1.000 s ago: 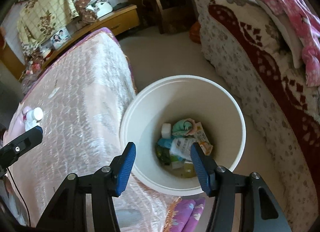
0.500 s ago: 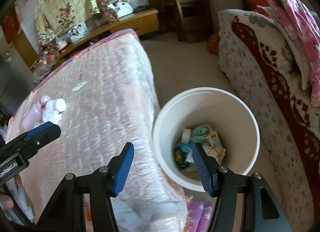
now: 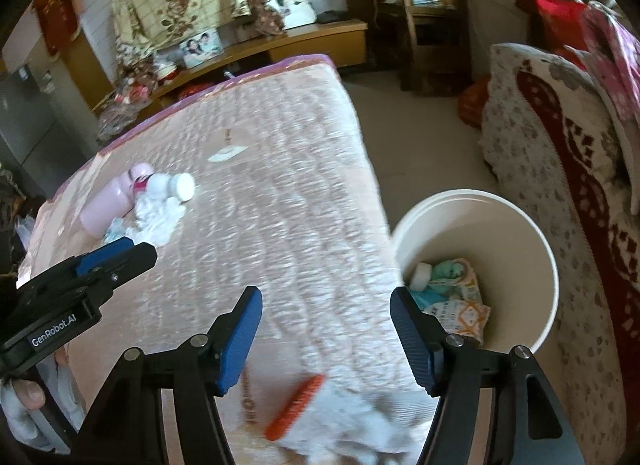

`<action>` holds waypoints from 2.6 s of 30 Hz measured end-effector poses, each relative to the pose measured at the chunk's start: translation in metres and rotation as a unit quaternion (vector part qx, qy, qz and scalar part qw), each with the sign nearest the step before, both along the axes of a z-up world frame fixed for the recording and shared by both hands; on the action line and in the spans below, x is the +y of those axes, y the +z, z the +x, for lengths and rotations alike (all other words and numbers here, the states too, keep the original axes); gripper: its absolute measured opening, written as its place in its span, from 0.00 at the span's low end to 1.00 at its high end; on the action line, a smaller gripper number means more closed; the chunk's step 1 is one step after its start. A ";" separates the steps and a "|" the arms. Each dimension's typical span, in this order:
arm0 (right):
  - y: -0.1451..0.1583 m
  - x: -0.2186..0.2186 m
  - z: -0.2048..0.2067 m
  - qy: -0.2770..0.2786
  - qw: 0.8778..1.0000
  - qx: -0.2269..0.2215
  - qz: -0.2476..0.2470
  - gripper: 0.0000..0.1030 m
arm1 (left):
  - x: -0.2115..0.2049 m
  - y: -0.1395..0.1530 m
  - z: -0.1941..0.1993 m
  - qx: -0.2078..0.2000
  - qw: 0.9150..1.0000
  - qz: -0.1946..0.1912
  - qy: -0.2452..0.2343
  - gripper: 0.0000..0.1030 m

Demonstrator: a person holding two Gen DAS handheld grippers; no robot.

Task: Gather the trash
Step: 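Move both tools back over the bed toward the plastic bag and tissue, then grasp the small plastic bag with the left tool while the right tool grasps the white tissue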

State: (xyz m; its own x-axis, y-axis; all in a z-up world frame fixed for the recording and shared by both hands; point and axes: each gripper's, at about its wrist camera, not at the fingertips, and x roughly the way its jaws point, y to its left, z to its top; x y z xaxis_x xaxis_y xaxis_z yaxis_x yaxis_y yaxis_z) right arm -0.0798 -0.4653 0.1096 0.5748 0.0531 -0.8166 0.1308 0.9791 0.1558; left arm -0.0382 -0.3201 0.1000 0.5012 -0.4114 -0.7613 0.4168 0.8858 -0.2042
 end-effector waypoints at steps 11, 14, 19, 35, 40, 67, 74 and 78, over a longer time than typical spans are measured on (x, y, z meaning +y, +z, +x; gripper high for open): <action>-0.015 0.067 0.017 0.059 0.998 0.016 0.000 0.62 | 0.099 -0.018 0.004 0.021 0.998 0.003 0.058 0.45; -0.023 0.085 0.026 0.074 0.997 0.020 0.002 0.62 | 0.130 -0.029 0.012 0.034 0.996 0.004 0.086 0.45; -0.034 0.107 0.044 0.091 0.995 0.029 0.010 0.62 | 0.165 -0.039 0.027 0.050 0.991 -0.010 0.124 0.45; -0.050 0.119 0.056 0.104 0.993 0.046 0.024 0.62 | 0.163 -0.056 0.088 0.044 0.981 -0.003 0.187 0.46; -0.046 0.116 0.054 0.108 0.993 0.043 0.026 0.62 | 0.153 -0.065 0.097 0.042 0.980 0.012 0.196 0.46; -0.052 0.187 0.137 0.161 0.987 0.005 0.007 0.63 | 0.179 -0.044 0.038 0.028 0.993 0.011 0.113 0.19; -0.073 0.207 0.168 0.169 0.985 0.022 -0.004 0.57 | 0.177 -0.046 0.027 0.026 0.995 0.009 0.101 0.19; -0.074 0.202 0.160 0.170 0.985 0.010 0.006 0.19 | 0.173 -0.045 0.026 0.028 0.995 0.006 0.097 0.19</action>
State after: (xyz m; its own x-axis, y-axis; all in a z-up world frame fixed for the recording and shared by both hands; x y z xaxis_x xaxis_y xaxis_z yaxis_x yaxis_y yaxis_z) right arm 0.0806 -0.2638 0.0358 0.5054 0.2489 -0.8262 -0.2005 0.9651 0.1682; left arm -0.0121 -0.1472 0.0549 0.5270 -0.3025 -0.7942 0.2264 0.9507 -0.2119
